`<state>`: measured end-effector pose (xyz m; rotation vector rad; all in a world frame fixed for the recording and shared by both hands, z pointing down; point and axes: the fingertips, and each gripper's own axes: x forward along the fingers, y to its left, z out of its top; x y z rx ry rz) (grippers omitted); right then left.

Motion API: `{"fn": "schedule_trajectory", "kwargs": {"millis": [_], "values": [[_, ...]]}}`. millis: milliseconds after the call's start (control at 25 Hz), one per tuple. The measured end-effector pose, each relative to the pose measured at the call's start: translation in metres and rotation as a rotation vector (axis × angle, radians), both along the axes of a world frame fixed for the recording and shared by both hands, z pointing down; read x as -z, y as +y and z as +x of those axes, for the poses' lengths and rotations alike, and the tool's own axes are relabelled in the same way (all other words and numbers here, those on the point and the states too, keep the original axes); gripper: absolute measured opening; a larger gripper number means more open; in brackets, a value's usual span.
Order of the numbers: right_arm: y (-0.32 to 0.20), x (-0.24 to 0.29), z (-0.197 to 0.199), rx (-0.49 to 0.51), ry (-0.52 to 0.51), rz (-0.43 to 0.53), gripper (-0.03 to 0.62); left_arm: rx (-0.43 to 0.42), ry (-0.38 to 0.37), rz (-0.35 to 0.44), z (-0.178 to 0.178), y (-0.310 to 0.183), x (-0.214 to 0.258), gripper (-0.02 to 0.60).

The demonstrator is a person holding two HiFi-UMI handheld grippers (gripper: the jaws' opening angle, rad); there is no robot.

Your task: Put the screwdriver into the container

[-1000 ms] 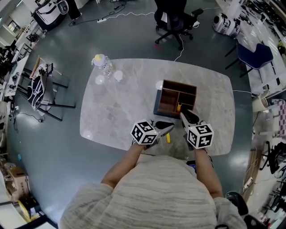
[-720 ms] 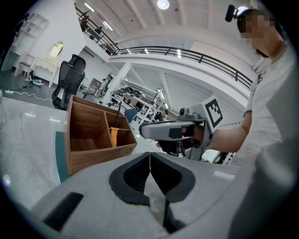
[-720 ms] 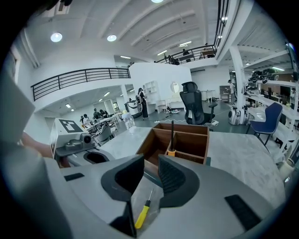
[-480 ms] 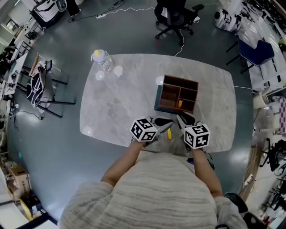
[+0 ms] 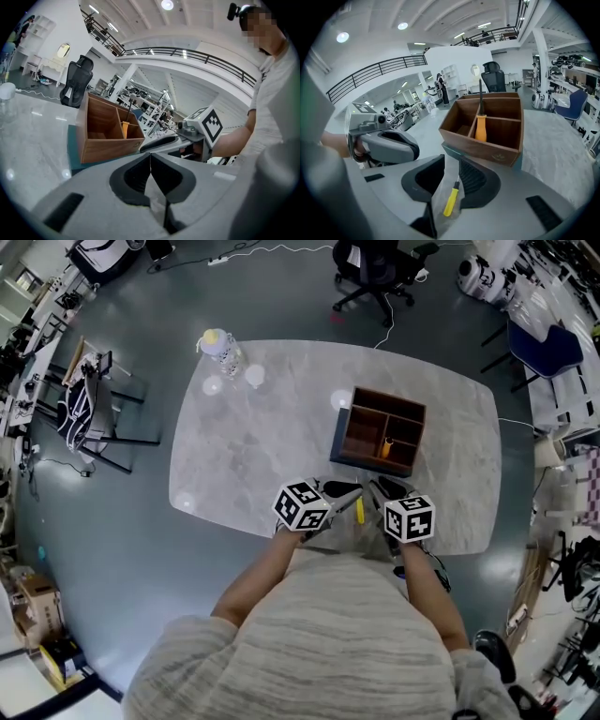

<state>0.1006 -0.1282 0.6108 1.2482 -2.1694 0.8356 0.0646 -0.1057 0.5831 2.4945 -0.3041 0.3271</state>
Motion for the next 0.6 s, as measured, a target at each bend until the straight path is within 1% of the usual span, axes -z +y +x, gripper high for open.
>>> {"fn": "schedule_trajectory", "kwargs": {"millis": [320,480,600], "values": [[0.011,-0.039,-0.010,0.015,0.022,-0.108,0.084,0.022,-0.004,-0.015,-0.015,0.001,-0.006,0.014],[0.011,-0.057,-0.015,0.017,0.021,-0.159,0.086,0.029,-0.009,-0.026,-0.021,0.005,-0.011,0.014],[0.011,-0.071,-0.019,0.022,0.037,-0.198,0.086,0.031,-0.011,-0.033,-0.025,0.008,-0.013,0.014]]}}
